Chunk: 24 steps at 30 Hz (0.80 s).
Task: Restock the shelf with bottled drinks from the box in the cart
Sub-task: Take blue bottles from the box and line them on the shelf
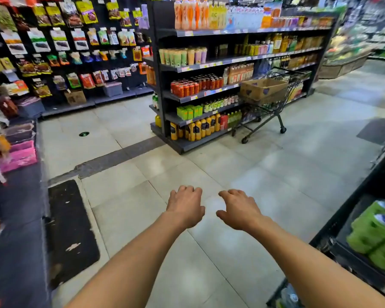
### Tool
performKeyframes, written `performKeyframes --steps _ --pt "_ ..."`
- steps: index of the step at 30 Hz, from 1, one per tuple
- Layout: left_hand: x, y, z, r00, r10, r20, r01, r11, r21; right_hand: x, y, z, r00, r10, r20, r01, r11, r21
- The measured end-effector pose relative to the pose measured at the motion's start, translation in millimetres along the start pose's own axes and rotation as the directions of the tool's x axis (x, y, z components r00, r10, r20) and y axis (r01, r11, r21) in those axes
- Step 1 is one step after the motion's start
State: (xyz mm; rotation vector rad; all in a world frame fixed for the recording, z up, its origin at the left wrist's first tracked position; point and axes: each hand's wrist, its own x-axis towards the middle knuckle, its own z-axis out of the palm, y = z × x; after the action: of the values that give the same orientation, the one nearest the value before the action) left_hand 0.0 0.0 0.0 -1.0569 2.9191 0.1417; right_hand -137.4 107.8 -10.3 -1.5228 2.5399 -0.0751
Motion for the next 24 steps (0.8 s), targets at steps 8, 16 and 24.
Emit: performKeyframes --steps 8,16,24 --pt "86 45 10 0.994 0.051 0.094 -0.052 0.999 0.009 56 64 -4 0.995 0.077 0.057 -0.079 0.996 0.033" --pt "171 82 17 0.982 0.132 0.134 -0.135 0.991 0.013 101 129 -14 0.981 0.184 0.054 -0.187 0.981 0.051" --pt "270 104 24 0.962 0.232 0.143 -0.234 0.972 -0.006 167 177 -19 0.957 0.285 0.06 -0.29 0.954 0.077"
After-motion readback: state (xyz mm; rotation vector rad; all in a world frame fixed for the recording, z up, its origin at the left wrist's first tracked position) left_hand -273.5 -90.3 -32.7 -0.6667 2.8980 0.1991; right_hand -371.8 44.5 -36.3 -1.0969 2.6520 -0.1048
